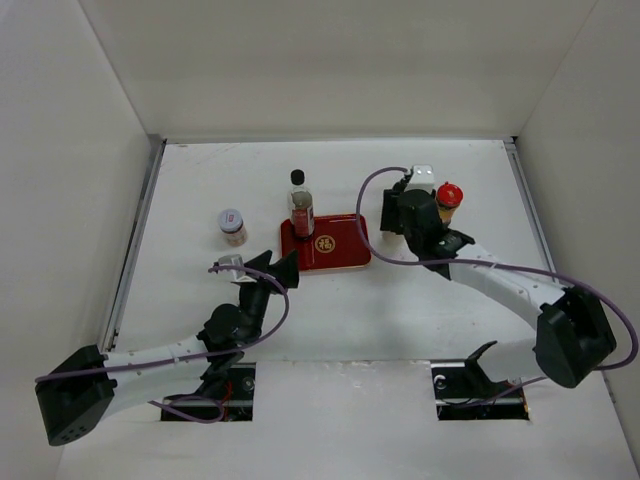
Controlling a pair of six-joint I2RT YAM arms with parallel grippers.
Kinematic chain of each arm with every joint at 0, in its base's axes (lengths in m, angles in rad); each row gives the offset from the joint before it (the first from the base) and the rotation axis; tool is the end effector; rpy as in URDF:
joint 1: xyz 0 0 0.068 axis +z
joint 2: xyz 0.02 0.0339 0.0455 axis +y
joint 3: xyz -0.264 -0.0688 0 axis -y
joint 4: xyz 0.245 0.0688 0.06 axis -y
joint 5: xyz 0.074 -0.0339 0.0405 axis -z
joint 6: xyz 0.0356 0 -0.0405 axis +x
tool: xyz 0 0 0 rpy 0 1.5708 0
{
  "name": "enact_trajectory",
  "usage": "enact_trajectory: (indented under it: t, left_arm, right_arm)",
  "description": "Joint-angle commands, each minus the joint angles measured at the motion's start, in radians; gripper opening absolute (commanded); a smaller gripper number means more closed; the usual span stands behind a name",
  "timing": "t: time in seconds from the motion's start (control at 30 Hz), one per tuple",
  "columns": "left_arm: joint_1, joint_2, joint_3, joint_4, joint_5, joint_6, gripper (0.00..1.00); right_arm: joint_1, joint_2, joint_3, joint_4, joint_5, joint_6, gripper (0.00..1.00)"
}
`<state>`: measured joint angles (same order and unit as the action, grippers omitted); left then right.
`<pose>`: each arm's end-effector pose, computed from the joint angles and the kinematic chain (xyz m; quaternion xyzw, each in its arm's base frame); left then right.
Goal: Organize the condiment bottles
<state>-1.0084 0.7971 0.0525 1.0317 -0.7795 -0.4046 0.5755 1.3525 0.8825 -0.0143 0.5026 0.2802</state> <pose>0.1020 -0.1149 0.2086 -0.1259 0.6192 -0.3080 0.7112 0.2623 0.1497 0.2648 0.0052 0.8390 0.0141 0.5439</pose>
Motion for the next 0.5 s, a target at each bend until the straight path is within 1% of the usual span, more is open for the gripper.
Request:
enact_trajectory:
  t: [0.0,0.17,0.33,0.47]
  left_arm:
    - [0.008,0.002,-0.032,0.067,-0.010,-0.013,0.75]
    - [0.026,-0.012,-0.040,0.061,-0.010,-0.014,0.79]
    - [0.035,-0.035,-0.049,0.060,-0.010,-0.017,0.79]
    - [0.037,-0.039,-0.051,0.060,-0.010,-0.017,0.79]
  right_arm:
    - [0.085,-0.009,0.131,0.163,-0.002,-0.019,0.49]
    - [0.163,0.149,0.245,0.256,-0.025,-0.018,0.49]
    - [0.195,0.282,0.344,0.274,-0.050,-0.015,0.49]
    - [0.215,0.361,0.388,0.292,-0.059,-0.013,0.49]
